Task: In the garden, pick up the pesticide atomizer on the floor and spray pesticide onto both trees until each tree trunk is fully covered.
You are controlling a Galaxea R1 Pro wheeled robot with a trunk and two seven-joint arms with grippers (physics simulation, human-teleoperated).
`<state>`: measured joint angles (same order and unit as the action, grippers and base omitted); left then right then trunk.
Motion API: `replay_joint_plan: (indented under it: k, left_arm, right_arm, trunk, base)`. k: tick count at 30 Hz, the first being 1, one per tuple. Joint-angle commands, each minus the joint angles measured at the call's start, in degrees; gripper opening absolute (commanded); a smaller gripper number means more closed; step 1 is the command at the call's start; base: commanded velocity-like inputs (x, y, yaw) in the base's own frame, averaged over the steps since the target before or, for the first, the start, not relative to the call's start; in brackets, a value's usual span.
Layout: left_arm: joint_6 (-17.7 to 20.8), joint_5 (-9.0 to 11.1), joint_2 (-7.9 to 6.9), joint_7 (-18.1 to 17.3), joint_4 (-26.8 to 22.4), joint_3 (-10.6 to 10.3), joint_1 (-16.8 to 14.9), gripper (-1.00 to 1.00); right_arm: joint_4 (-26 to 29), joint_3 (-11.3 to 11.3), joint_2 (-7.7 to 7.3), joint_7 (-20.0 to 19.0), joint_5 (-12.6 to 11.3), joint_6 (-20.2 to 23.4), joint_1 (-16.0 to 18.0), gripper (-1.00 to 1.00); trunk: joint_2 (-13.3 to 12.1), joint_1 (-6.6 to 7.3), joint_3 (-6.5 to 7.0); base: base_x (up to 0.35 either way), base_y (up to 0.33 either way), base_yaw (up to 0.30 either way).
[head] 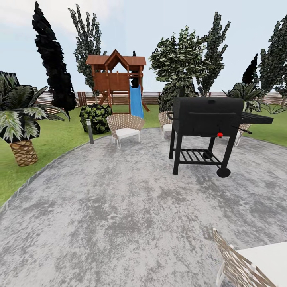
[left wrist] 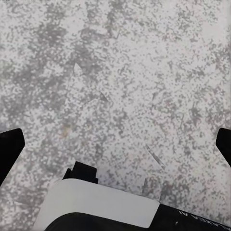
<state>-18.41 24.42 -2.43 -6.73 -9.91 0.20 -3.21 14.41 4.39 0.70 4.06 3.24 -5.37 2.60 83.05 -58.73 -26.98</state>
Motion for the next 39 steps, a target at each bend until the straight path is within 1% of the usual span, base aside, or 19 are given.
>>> replay_joint_plan:
  k: [1,9,13,39]
  left_arm:
    - [-0.1,0.5,-0.01,-0.5,0.1,0.0,0.0,1.00]
    - [-0.1,0.5,0.02,-0.5,0.1,0.0,0.0,1.00]
    - [-0.1,0.5,0.04,-0.5,0.1,0.0,0.0,1.00]
    - [-1.0,0.5,0.06,-0.5,0.1,0.0,0.0,1.00]
  right_arm:
    - [0.0,0.4,-0.01,0.4,0.3,-0.1,0.0,1.00]
    - [-0.1,0.4,0.07,0.4,0.3,-0.1,0.0,1.00]
    - [-0.1,0.4,0.12,0.4,0.4,-0.1,0.0,1.00]
    - [-0.2,0.5,0.18,0.4,0.4,-0.1,0.0,1.00]
  trunk:
    - [0.0,0.00,-0.06]
    - [0.0,0.00,-0.06]
    - [0.0,0.00,-0.06]
    - [0.0,0.00,-0.06]
  base:
    - [0.000,0.000,0.006]
    - [0.000,0.000,0.002]
    - [0.159,0.000,0.000]
    - [0.317,0.000,0.000]
